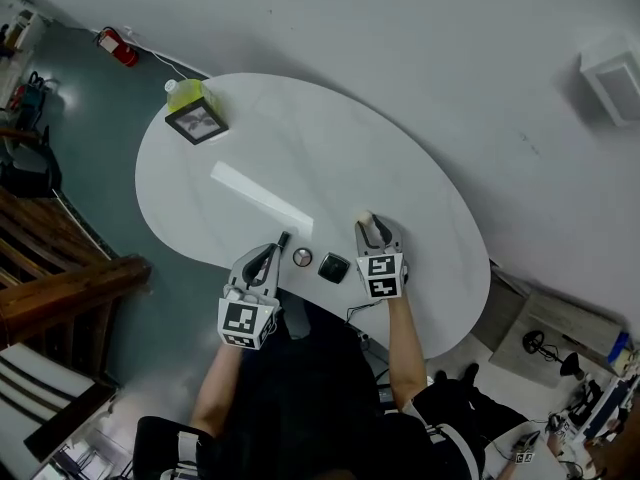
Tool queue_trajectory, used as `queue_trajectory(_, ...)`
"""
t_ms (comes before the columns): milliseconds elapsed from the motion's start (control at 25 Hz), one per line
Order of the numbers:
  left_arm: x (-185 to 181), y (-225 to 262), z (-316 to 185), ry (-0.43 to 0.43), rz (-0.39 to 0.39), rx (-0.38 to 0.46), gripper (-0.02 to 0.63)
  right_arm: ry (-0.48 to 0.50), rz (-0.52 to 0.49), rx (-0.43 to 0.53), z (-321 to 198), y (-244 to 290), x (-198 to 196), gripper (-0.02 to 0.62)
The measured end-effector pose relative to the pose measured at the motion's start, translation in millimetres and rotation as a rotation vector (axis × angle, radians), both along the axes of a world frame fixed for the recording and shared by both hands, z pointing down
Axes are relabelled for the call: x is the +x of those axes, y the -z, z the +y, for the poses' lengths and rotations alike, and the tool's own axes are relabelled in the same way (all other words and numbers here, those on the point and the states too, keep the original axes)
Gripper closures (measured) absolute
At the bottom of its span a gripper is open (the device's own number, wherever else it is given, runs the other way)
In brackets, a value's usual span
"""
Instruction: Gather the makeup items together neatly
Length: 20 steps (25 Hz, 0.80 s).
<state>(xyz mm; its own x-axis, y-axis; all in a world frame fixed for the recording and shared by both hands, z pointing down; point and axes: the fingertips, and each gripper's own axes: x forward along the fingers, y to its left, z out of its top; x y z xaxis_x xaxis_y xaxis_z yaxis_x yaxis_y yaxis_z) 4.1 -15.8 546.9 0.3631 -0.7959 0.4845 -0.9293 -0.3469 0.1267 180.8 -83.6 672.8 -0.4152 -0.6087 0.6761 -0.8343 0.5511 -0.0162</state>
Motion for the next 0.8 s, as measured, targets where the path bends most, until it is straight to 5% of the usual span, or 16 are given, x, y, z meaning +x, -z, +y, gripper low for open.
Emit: queue_trajectory(800, 3, 4, 20, 0.015, -0.007, 0.018, 0.586, 0.005, 0.019, 0.035, 4, 2, 8, 0.462)
